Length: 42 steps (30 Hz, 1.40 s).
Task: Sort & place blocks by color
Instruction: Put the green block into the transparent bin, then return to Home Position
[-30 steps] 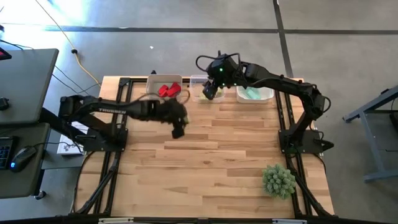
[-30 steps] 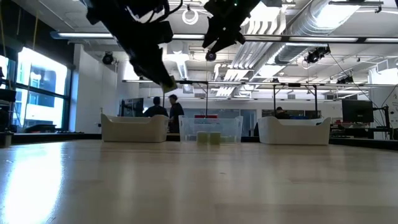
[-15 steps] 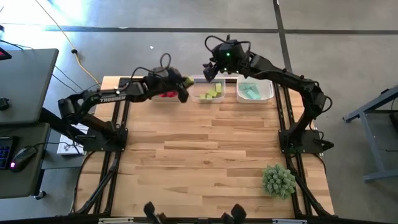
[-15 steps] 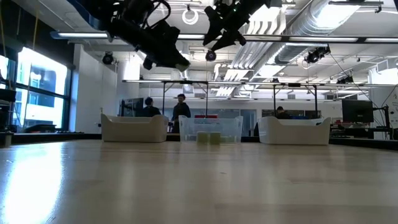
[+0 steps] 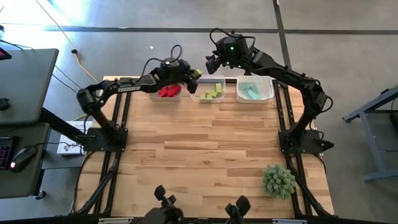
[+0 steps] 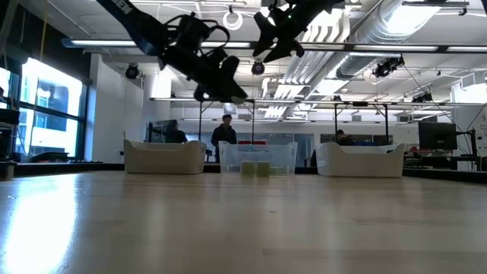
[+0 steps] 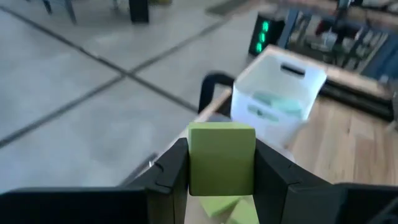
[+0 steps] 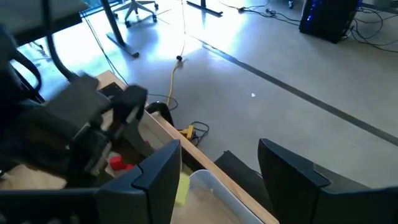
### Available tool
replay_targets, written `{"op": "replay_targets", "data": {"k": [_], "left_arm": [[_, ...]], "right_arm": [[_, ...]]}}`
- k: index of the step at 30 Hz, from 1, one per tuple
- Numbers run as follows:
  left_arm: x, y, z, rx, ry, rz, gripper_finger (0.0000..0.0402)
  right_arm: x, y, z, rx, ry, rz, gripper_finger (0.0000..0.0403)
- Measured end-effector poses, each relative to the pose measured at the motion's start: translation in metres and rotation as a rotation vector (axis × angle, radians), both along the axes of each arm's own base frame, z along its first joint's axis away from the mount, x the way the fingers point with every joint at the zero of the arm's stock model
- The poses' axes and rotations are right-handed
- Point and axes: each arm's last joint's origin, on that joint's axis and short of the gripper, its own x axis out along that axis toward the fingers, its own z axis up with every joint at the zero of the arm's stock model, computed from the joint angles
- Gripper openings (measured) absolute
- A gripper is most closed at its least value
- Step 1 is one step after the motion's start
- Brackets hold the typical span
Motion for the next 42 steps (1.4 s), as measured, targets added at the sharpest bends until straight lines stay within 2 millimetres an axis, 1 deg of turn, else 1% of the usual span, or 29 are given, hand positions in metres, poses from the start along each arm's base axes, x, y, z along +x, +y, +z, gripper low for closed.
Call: {"op": "replay_targets", "data": {"k": [3,7,11,21,26,29,38,42], "left_arm": [[0.008,0.007,-0.009,-0.049,0.053,-0.003,0.0105],[0.013,0.012,-0.023,-0.097,0.102,-0.001,0.0105],[0.015,0.012,-0.038,-0.172,0.137,0.001,0.0105],[0.019,0.013,-0.065,-0.258,0.207,0.009,0.0107],[0.019,0.013,-0.066,-0.274,0.193,0.022,0.0139],[0.019,0.014,-0.066,-0.278,0.189,0.025,0.0151],[0.019,0.013,-0.066,-0.314,0.161,0.020,0.0157],[0.019,0.012,-0.059,-0.311,0.128,0.026,0.0158]], "right_arm": [[-0.001,-0.002,0.000,-0.009,0.015,0.002,0.0201],[-0.002,-0.001,-0.002,-0.007,0.029,0.005,0.0201],[-0.002,-0.001,-0.003,0.001,0.047,0.007,0.0201],[-0.006,0.001,-0.010,0.051,0.111,0.005,0.0201],[-0.008,0.003,-0.013,0.087,0.133,-0.006,0.0201],[-0.008,0.003,-0.014,0.093,0.138,-0.007,0.0201],[-0.009,0.004,-0.016,0.114,0.153,0.007,0.0201],[-0.008,0.007,-0.017,0.124,0.163,0.019,0.0201]]}}
